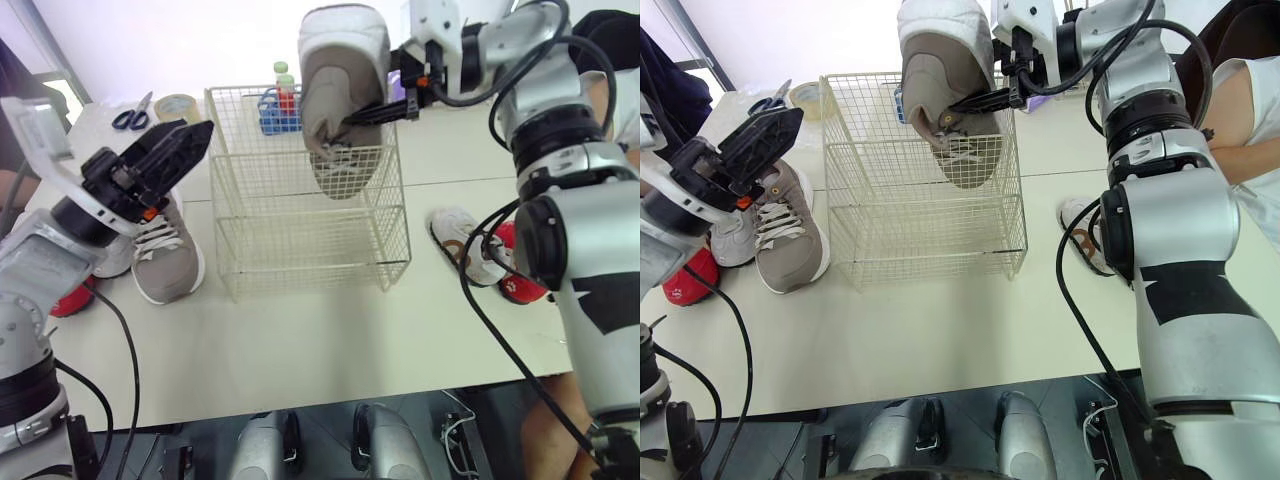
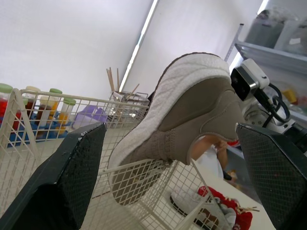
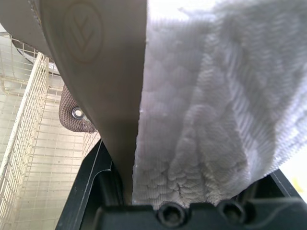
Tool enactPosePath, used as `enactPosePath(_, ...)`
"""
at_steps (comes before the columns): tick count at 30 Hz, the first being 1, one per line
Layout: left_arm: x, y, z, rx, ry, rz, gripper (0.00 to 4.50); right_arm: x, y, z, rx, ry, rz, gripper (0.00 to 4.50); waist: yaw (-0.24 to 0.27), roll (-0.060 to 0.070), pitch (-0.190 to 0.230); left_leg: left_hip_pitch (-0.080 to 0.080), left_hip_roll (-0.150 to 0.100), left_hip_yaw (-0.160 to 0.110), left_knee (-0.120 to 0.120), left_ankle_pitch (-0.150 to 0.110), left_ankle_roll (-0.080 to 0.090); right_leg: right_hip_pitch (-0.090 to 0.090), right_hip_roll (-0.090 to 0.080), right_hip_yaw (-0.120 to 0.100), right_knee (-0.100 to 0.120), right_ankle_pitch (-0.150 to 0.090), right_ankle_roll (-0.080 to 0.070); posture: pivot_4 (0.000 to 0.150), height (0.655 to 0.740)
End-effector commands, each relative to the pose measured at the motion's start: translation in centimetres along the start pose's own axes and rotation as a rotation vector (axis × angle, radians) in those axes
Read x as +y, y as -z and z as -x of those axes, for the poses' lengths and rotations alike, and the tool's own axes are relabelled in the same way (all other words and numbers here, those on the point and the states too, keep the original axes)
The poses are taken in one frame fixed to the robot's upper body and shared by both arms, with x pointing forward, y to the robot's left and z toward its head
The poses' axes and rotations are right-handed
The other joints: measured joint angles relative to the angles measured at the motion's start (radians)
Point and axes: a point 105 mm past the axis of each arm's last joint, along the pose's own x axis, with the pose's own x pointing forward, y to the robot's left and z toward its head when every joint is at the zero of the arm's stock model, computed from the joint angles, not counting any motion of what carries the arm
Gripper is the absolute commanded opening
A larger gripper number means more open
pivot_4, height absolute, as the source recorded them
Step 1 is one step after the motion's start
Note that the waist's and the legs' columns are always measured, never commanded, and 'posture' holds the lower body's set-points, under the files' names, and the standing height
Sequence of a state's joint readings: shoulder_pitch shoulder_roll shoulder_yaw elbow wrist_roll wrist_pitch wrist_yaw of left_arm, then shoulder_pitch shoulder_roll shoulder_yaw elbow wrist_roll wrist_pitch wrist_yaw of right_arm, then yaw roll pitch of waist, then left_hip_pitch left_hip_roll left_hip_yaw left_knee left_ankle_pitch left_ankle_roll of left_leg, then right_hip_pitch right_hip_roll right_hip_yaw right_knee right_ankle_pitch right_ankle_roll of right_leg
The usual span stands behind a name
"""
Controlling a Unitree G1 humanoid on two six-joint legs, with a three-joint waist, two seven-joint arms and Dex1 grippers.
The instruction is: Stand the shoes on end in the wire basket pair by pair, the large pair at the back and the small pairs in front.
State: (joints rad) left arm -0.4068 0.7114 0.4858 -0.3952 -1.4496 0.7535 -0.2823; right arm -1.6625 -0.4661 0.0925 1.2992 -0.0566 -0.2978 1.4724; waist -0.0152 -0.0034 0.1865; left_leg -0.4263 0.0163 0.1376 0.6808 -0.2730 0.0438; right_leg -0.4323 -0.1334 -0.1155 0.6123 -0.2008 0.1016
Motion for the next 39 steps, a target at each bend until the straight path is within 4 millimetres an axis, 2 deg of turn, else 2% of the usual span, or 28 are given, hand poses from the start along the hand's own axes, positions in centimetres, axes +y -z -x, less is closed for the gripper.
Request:
enactPosePath(1, -1.0, -1.0, -0.5, -0.014, 0.043, -0.039, 4.50, 1.2, 2.5, 0.2, 0.087, -0.051, -0.074, 3.10, 0.000, 0.000, 0.000, 0.000, 0.000, 0.000, 0.000, 0.000, 0.000, 0.000, 0.000, 0.000, 0.000, 0.000, 0.000, 0.150, 0.7400)
enactPosePath(3, -1.0, -0.9, -0.7, -0.010, 0.049, -0.035, 4.50, 0.9, 2.4, 0.4, 0.088, -0.031, -0.066, 4.24, -0.003, 0.000, 0.000, 0.000, 0.000, 0.000, 0.000, 0.000, 0.000, 0.000, 0.000, 0.000, 0.000, 0.000, 0.000, 0.150, 0.7400)
enactPosePath(4, -1.0, -0.8, -0.7, -0.010, 0.052, -0.032, 4.50, 0.7, 2.3, 0.5, 0.096, -0.020, -0.055, 4.43, -0.006, 0.000, 0.000, 0.000, 0.000, 0.000, 0.000, 0.000, 0.000, 0.000, 0.000, 0.000, 0.000, 0.000, 0.000, 0.150, 0.7400)
enactPosePath(11, -1.1, -0.6, -1.0, -0.011, 0.066, -0.018, 4.50, -0.7, 0.0, 2.7, 0.070, 0.022, 0.011, 4.43, -0.012, 0.002, 0.001, -0.001, 0.001, 0.000, -0.002, 0.002, 0.002, -0.002, 0.002, 0.000, 0.000, 0.000, 0.000, 0.150, 0.7400)
enactPosePath(21, -0.7, -0.2, -1.4, 0.000, 0.079, -0.018, 4.50, -3.3, -1.2, 8.3, 0.137, 0.266, 0.114, 4.43, -0.007, 0.001, 0.001, -0.001, 0.000, 0.000, -0.001, 0.001, -0.001, -0.002, 0.001, 0.000, 0.000, 0.000, 0.000, 0.150, 0.7400)
enactPosePath(25, 0.2, -1.1, -1.1, 0.001, 0.040, -0.069, 4.50, -4.1, -2.5, 10.8, 0.042, 0.366, 0.059, 4.43, -0.009, 0.002, 0.001, -0.001, 0.000, 0.000, -0.001, 0.001, 0.000, -0.002, 0.001, 0.000, 0.000, 0.000, 0.000, 0.150, 0.7400)
enactPosePath(26, 0.6, -1.8, -0.8, -0.007, 0.008, -0.100, 4.50, -4.0, -3.3, 11.4, -0.048, 0.369, 0.003, 4.43, -0.009, 0.002, 0.001, -0.001, 0.001, 0.000, -0.001, 0.001, 0.000, -0.002, 0.001, 0.000, 0.000, 0.000, 0.000, 0.150, 0.7400)
enactPosePath(29, 2.2, -4.0, 0.0, -0.038, -0.120, -0.184, 4.50, -2.9, -5.5, 12.2, -0.305, 0.277, -0.139, 4.43, -0.010, 0.002, 0.002, -0.001, 0.001, 0.000, -0.001, 0.002, 0.001, -0.002, 0.001, 0.000, 0.000, 0.000, 0.000, 0.150, 0.7400)
enactPosePath(31, 4.0, -5.6, 0.6, -0.052, -0.256, -0.252, 4.50, -1.2, -7.4, 12.2, -0.458, 0.171, -0.199, 4.43, -0.008, 0.002, 0.001, -0.001, 0.001, 0.000, -0.001, 0.002, 0.001, -0.002, 0.001, 0.000, 0.000, 0.000, 0.000, 0.150, 0.7400)
enactPosePath(34, 6.0, -7.6, 1.4, -0.064, -0.405, -0.313, 4.50, 1.6, -9.4, 11.4, -0.579, 0.067, -0.250, 4.43, -0.004, 0.002, 0.001, -0.001, 0.001, 0.000, -0.001, 0.002, 0.002, -0.002, 0.000, 0.000, 0.000, 0.000, 0.000, 0.150, 0.7400)
enactPosePath(36, 7.3, -8.8, 1.8, -0.073, -0.493, -0.340, 4.50, 3.1, -10.0, 10.7, -0.613, 0.036, -0.278, 4.43, -0.001, 0.002, 0.001, -0.001, 0.001, 0.000, -0.001, 0.001, 0.000, -0.002, 0.000, 0.000, 0.001, 0.000, 0.000, 0.150, 0.7400)
enactPosePath(39, 10.2, -9.7, 2.9, -0.008, -0.665, -0.405, 4.50, 4.7, -9.1, 8.4, -0.583, 0.037, -0.305, 4.43, 0.004, 0.001, 0.001, -0.001, 0.001, 0.000, 0.000, 0.000, -0.001, -0.003, 0.000, 0.000, 0.002, 0.000, 0.000, 0.150, 0.7400)
